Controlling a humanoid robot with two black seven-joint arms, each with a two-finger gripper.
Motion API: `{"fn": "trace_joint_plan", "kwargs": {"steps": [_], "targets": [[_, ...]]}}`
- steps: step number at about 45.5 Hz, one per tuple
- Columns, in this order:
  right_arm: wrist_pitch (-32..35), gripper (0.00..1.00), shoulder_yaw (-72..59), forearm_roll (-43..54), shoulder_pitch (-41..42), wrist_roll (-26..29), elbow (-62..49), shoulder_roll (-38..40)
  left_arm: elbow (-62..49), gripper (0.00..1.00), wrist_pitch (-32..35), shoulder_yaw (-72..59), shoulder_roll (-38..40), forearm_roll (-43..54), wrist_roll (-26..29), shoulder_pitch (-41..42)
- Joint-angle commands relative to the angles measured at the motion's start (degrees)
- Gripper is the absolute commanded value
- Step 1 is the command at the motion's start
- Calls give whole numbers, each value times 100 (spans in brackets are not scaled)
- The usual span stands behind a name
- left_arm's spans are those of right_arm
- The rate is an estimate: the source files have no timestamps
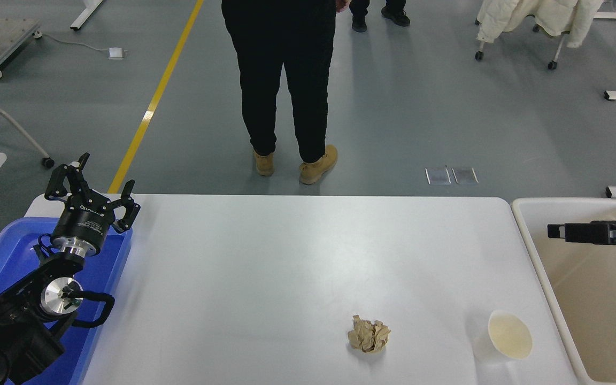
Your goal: Clean the table surface
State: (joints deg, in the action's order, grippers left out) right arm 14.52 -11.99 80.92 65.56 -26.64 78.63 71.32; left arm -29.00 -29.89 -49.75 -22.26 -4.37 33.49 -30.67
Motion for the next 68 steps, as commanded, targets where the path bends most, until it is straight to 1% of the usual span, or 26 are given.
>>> {"fn": "trace_joint_plan", "kwargs": {"steps": [1,8,17,35,42,46,49,51,53,55,56,66,67,68], "targets": [[-168,99,-40,249,-236,-34,196,-319,0,100,0,0,2,-3,0,0],[-388,99,21,275,-649,-8,47,-829,0,100,0,0,2,6,0,0],[-678,99,30,284,-1062,-8,-383,-1269,0,100,0,0,2,6,0,0],[-1443,97,30,284,-1862,-17,-867,-1489,0,100,-8,0,-7,-3,0,0],[-1549,84,12,293,-1924,-34,-1086,-1664,0,100,0,0,2,-3,0,0],[-1593,82,30,284,-2003,-52,-1333,-1831,0,100,0,0,2,-3,0,0],[-1645,76,30,284,-2064,-52,-1464,-1876,0,100,0,0,2,-3,0,0],[-1680,68,30,284,-2091,-61,-1509,-1885,0,100,0,0,2,-3,0,0],[-1689,57,-5,284,-2091,-61,-1526,-1885,0,100,0,0,2,6,0,0],[-1689,51,-32,284,-2082,-61,-1535,-1876,0,100,0,0,2,-3,0,0],[-1681,50,-32,284,-2082,-61,-1535,-1876,-9,100,0,0,2,-3,0,0],[-1646,48,-58,205,-2082,-61,-1597,-1867,0,100,0,0,2,-3,0,0],[-1637,44,-58,196,-2091,-69,-1597,-1858,0,100,0,0,2,-3,0,0],[-1619,36,-67,196,-2100,-70,-1597,-1858,0,100,0,0,2,6,0,0]]}}
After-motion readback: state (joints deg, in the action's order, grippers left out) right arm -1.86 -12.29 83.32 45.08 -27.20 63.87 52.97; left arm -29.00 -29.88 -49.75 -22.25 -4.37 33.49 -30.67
